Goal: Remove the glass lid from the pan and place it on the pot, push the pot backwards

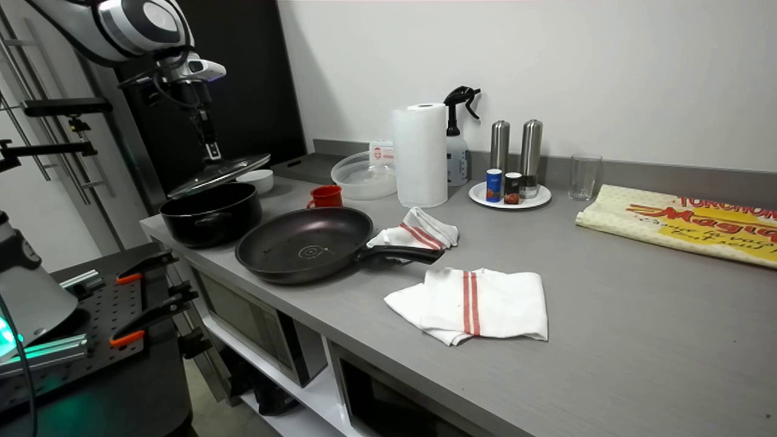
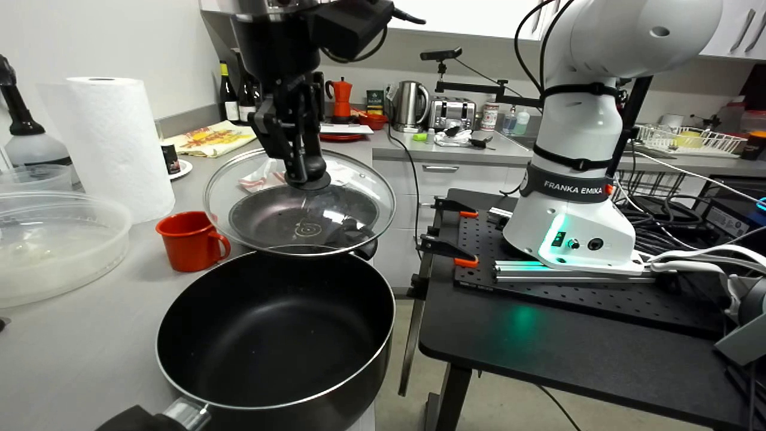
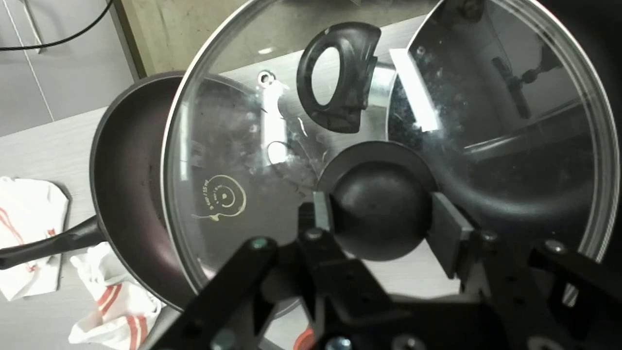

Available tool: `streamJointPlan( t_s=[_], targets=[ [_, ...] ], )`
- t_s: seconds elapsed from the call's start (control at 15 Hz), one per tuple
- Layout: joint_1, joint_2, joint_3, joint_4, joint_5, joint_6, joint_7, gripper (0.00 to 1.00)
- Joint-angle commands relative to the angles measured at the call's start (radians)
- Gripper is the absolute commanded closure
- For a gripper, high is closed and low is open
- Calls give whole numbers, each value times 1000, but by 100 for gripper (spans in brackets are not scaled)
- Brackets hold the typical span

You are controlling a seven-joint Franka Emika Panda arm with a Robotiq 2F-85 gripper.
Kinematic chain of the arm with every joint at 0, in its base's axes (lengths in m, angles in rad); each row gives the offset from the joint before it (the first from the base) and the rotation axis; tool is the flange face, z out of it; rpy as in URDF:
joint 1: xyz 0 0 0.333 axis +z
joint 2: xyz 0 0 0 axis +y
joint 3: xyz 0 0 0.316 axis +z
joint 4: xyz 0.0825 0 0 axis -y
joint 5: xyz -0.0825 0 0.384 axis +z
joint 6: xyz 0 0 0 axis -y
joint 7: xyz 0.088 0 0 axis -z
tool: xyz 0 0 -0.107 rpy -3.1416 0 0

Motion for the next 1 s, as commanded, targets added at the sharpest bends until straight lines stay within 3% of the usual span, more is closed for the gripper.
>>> streamJointPlan(
  t_s=[0.0, 0.93],
  targets=[
    [23, 34, 15, 48, 19, -27, -44, 75],
    [100, 196, 28, 159, 59, -14, -163, 75]
  ],
)
